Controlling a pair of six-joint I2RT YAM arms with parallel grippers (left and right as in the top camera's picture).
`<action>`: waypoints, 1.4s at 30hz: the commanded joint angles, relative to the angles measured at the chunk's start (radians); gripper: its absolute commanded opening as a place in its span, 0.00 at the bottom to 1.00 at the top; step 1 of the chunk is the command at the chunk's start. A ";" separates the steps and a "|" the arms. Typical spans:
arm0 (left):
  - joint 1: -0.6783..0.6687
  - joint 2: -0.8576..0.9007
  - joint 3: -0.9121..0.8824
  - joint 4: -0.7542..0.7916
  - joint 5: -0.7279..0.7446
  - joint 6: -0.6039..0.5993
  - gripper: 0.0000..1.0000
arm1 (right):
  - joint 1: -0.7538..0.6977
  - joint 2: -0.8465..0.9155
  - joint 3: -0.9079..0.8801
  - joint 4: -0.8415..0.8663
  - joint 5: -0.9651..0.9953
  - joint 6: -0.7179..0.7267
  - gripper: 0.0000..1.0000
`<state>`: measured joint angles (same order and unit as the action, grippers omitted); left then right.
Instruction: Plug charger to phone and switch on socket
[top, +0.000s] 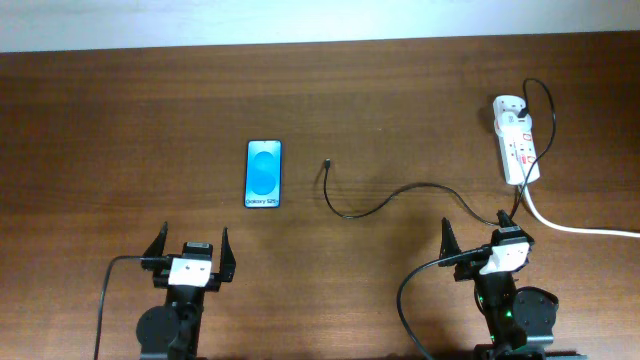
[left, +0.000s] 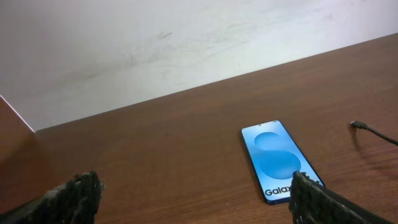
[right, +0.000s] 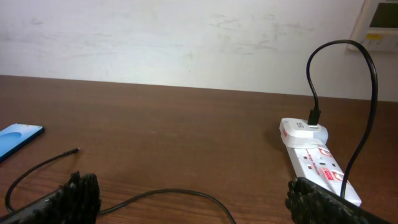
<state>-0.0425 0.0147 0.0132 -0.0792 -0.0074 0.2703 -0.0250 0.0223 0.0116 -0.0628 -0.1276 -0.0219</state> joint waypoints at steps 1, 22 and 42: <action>0.005 -0.010 -0.004 -0.004 -0.007 0.016 0.99 | 0.007 -0.008 -0.006 -0.005 0.002 0.011 0.98; 0.005 -0.010 -0.004 -0.003 -0.006 0.015 0.99 | 0.007 -0.008 -0.006 -0.005 0.002 0.011 0.98; 0.005 0.429 0.286 0.063 0.100 -0.023 0.99 | 0.007 -0.008 -0.006 -0.005 0.002 0.011 0.99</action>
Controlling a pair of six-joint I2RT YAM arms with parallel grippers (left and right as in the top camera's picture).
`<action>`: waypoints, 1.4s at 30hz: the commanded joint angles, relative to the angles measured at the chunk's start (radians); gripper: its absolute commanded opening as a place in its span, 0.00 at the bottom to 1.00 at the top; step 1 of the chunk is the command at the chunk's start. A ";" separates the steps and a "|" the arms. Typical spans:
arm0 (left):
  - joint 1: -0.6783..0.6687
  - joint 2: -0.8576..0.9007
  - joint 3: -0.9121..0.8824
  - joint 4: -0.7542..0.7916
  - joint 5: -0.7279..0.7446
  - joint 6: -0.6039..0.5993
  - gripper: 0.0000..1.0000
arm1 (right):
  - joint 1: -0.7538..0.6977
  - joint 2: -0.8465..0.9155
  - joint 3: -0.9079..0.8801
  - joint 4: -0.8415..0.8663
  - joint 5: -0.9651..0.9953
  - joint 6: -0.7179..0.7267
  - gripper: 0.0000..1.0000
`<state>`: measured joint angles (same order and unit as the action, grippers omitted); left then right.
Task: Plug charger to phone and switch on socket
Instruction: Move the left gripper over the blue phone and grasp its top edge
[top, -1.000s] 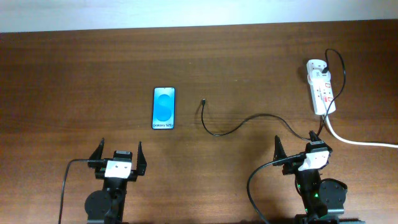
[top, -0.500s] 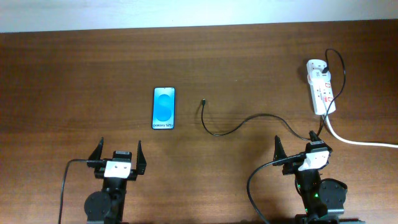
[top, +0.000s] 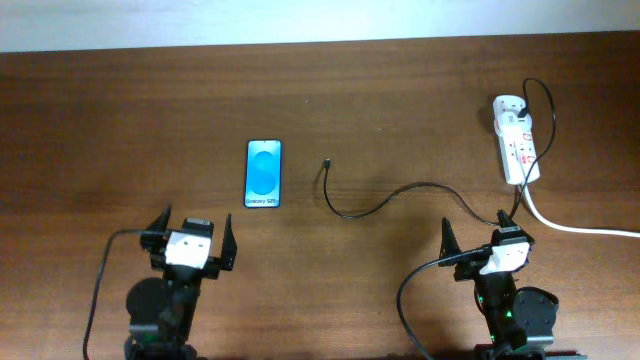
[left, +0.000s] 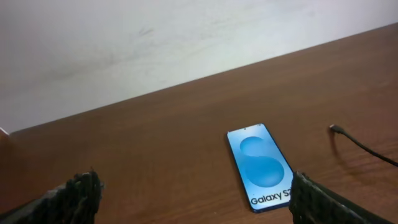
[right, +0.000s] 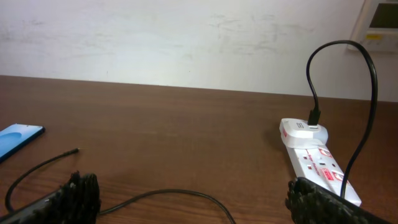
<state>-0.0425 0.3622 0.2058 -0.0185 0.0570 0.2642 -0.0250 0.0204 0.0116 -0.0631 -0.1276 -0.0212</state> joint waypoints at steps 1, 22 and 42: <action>0.005 0.113 0.124 0.003 0.049 -0.016 0.99 | 0.007 -0.006 -0.006 -0.004 0.002 0.011 0.98; 0.005 1.010 0.954 -0.380 0.306 -0.016 0.99 | 0.007 -0.006 -0.006 -0.004 0.002 0.011 0.99; -0.109 1.524 1.564 -0.995 -0.038 -0.280 0.99 | 0.007 -0.006 -0.006 -0.004 0.002 0.011 0.99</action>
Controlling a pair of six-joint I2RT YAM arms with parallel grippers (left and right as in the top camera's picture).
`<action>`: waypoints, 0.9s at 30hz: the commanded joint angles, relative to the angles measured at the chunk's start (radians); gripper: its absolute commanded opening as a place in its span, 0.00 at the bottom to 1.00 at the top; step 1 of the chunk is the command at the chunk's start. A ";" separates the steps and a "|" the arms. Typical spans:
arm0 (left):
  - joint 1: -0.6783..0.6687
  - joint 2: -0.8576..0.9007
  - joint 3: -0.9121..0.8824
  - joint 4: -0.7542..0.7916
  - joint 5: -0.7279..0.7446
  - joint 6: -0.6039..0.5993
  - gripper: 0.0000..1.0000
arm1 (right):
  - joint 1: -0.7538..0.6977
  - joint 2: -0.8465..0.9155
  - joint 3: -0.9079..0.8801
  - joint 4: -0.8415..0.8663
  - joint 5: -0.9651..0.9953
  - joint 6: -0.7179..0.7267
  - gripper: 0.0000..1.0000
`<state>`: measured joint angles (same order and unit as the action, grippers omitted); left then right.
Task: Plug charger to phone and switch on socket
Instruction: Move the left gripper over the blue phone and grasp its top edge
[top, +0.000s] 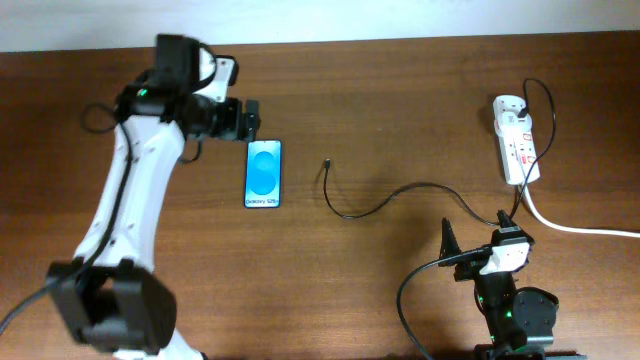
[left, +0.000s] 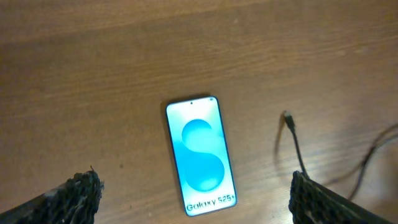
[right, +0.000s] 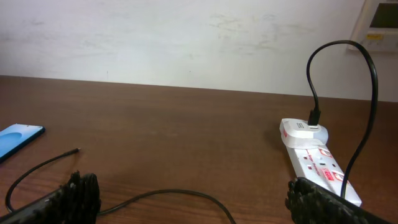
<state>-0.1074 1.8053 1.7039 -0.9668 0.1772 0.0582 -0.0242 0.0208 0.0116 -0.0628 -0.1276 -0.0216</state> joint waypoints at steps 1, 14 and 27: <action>-0.058 0.116 0.066 -0.060 -0.170 -0.089 0.99 | 0.006 -0.006 -0.006 -0.005 0.002 0.011 0.98; -0.132 0.398 0.066 -0.063 -0.174 -0.119 0.99 | 0.006 -0.006 -0.006 -0.005 0.002 0.011 0.99; -0.134 0.405 0.062 -0.045 -0.203 -0.230 0.99 | 0.006 -0.006 -0.006 -0.005 0.002 0.011 0.98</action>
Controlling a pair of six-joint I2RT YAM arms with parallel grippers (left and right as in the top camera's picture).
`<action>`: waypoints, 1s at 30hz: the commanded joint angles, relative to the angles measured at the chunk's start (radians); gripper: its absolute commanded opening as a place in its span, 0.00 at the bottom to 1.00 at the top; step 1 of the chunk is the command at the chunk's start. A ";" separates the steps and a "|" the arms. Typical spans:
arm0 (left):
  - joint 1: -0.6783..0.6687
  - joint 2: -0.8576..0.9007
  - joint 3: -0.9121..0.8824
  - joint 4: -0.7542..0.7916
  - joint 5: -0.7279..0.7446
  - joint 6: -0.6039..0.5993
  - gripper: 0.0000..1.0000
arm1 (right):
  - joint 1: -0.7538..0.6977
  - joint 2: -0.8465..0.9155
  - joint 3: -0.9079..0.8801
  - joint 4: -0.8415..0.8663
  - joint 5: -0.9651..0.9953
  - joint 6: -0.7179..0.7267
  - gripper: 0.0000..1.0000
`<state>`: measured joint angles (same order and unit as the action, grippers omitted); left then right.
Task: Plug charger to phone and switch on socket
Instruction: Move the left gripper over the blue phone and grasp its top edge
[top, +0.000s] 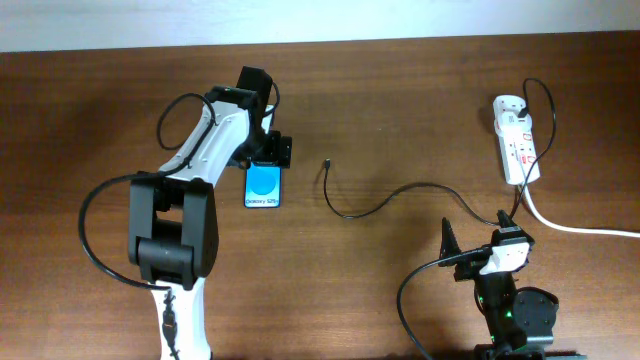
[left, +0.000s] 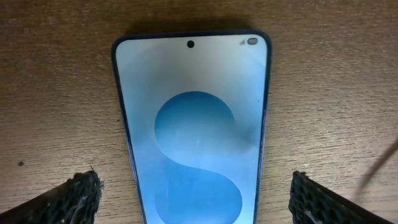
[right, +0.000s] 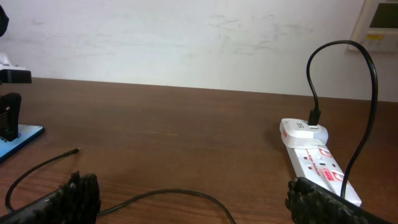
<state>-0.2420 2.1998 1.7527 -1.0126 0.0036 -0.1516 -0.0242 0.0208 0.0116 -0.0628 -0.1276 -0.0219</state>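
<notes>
The phone (top: 264, 187), its blue screen lit, lies flat on the table left of centre. My left gripper (top: 266, 152) hangs open just above its upper half, one finger off each long side; in the left wrist view the phone (left: 193, 124) fills the space between the fingers (left: 81, 199). The black charger cable's free tip (top: 326, 163) rests right of the phone. Its cord (right: 168, 194) runs to the white power strip (top: 515, 140), where the white charger plug (right: 301, 129) sits. My right gripper (top: 475, 232) stays open near the front edge, over the cord.
A thick white mains lead (top: 570, 225) leaves the power strip toward the right edge. The cable loops in an arc above the strip (right: 342, 68). A pale wall (right: 186, 37) stands behind the table's far edge.
My left gripper was open high above and left of the phone's top; now it is low over the phone, straddling its upper half. The right arm, cable and strip are unchanged.
Both arms first rested open at the front edge. The left wrist then turned slightly toward the phone, was later raised far back above it, and is now down over the phone. Phone, cable, strip and right arm kept their places.
</notes>
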 joint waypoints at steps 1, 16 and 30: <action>0.000 0.011 0.011 0.001 -0.030 -0.020 1.00 | 0.006 -0.006 -0.006 -0.005 0.002 0.011 0.99; -0.006 0.011 -0.070 0.115 -0.038 -0.012 1.00 | 0.006 -0.006 -0.006 -0.005 0.002 0.011 0.99; -0.007 0.011 -0.150 0.164 -0.037 -0.012 0.66 | 0.006 -0.006 -0.006 -0.005 0.002 0.011 0.99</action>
<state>-0.2470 2.1994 1.6268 -0.8474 -0.0326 -0.1596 -0.0242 0.0204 0.0116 -0.0628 -0.1276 -0.0216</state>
